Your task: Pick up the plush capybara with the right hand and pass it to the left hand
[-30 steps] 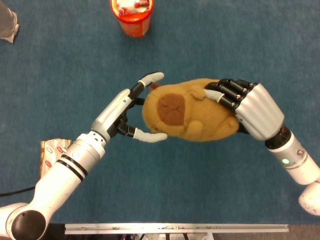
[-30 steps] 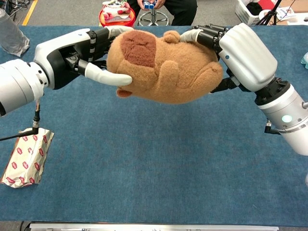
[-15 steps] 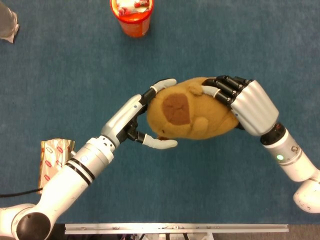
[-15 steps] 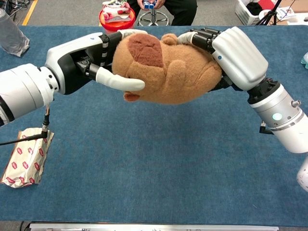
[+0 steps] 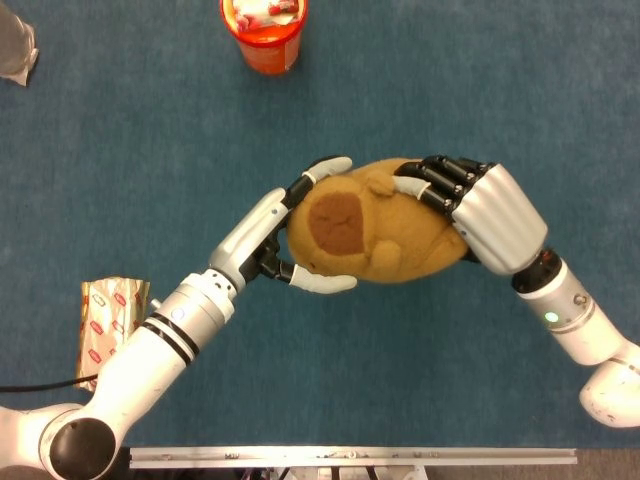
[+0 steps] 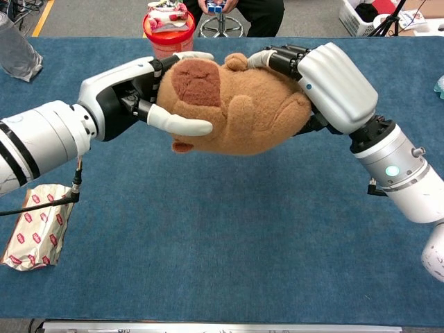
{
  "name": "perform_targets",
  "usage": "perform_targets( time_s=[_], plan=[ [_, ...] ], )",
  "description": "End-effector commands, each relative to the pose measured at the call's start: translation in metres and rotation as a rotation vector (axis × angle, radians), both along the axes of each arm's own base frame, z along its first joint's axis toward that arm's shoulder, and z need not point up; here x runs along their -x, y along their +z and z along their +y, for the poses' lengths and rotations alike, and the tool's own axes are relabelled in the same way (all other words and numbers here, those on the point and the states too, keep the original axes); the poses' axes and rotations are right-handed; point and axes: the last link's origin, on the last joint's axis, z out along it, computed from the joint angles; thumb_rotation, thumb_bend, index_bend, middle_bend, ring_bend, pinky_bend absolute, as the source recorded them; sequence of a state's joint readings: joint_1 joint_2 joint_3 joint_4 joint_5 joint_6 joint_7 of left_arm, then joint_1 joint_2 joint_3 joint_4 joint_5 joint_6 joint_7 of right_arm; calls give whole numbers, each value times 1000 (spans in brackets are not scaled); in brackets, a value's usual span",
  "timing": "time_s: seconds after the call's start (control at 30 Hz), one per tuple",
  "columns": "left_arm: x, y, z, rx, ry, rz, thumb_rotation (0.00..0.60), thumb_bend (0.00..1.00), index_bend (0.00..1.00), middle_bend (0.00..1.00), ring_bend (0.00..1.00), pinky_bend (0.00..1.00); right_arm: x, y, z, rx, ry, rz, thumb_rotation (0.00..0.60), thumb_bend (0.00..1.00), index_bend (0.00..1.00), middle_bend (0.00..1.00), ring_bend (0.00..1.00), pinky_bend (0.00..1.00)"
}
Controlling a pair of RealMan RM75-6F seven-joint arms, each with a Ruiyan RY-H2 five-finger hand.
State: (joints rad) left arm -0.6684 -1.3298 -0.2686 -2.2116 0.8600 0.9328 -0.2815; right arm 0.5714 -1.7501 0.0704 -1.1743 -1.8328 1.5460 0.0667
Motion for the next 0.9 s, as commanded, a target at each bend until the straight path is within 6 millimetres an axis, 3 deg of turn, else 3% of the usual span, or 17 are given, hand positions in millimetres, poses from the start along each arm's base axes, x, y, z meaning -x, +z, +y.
perform_targets(
  time_s=[0.03,0.17,0.27,0.53,0.9],
  plan=[
    [0,-1,0,-6,0,0,600,0,76,0,0,269,-2,-1,0,-4,3,-7,600,0,697,637,645,679],
    [3,1,6,-54,25,0,600,0,125,0,42,333,-4,-2,1,-8,8,-20,600,0,696,637,645,679],
    [7,6,13,-93,63,-6,600,0,190,21,130,440,-5,-2,2,-11,12,-27,600,0,697,637,645,679],
    [13,18,25,-163,135,-36,600,0,402,313,385,670,-6,-3,3,-17,14,-32,600,0,697,637,645,679],
    [17,26,30,-204,170,-58,600,0,502,442,488,788,-4,-2,4,-7,18,-25,600,0,696,620,624,679]
  ],
)
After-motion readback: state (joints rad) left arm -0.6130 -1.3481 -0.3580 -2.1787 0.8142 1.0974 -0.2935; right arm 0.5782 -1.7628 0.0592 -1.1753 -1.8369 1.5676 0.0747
